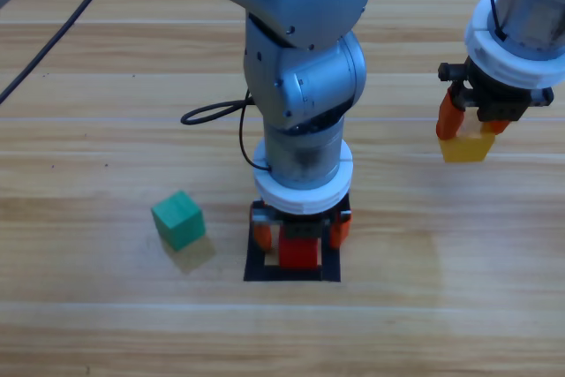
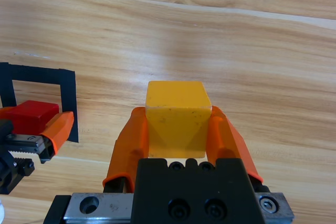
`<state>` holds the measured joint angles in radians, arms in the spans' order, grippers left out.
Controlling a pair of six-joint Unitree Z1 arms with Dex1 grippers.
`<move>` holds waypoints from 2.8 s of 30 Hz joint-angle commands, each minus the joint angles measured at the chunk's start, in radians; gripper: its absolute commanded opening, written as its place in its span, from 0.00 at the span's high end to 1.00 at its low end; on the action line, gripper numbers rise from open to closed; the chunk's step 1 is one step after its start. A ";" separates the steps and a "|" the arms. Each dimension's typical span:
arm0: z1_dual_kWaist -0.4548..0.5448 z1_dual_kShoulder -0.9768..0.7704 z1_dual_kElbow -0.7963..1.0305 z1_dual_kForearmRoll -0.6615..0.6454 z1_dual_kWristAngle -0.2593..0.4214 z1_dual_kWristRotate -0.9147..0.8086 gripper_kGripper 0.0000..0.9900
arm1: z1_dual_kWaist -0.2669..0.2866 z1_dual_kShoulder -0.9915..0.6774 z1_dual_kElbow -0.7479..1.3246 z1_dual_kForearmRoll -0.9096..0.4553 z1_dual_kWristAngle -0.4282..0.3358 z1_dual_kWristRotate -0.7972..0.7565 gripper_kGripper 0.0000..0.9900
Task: Stack the blocks in the rectangular block: red at the bottom, yellow in the middle, green on top
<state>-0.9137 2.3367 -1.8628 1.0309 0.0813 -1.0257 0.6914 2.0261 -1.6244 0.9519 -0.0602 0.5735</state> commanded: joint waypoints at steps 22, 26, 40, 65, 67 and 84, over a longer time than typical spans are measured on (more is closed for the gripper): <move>0.128 -0.424 0.073 0.129 0.043 0.104 0.00 | 0.145 -0.040 0.023 -0.005 0.002 0.155 0.84; 0.220 -0.487 0.133 0.126 0.052 0.263 0.00 | 0.211 0.002 -0.045 0.064 0.008 0.239 0.84; 0.552 -0.651 0.197 0.072 -0.097 0.855 0.00 | 0.347 0.289 -0.430 0.263 0.056 0.365 0.84; 0.659 -0.700 0.422 -0.061 -0.202 0.914 0.00 | 0.372 0.454 -0.632 0.378 0.010 0.397 0.84; 0.659 -0.700 0.424 -0.063 -0.202 0.914 0.00 | 0.372 0.457 -0.634 0.380 0.006 0.399 0.84; 0.659 -0.694 0.439 -0.078 -0.202 0.918 0.00 | 0.372 0.477 -0.647 0.381 -0.009 0.401 0.84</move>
<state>-0.2771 1.6594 -1.4439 0.9710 -0.1090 -0.1009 1.0388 2.4334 -2.2562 1.3149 -0.0607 0.9663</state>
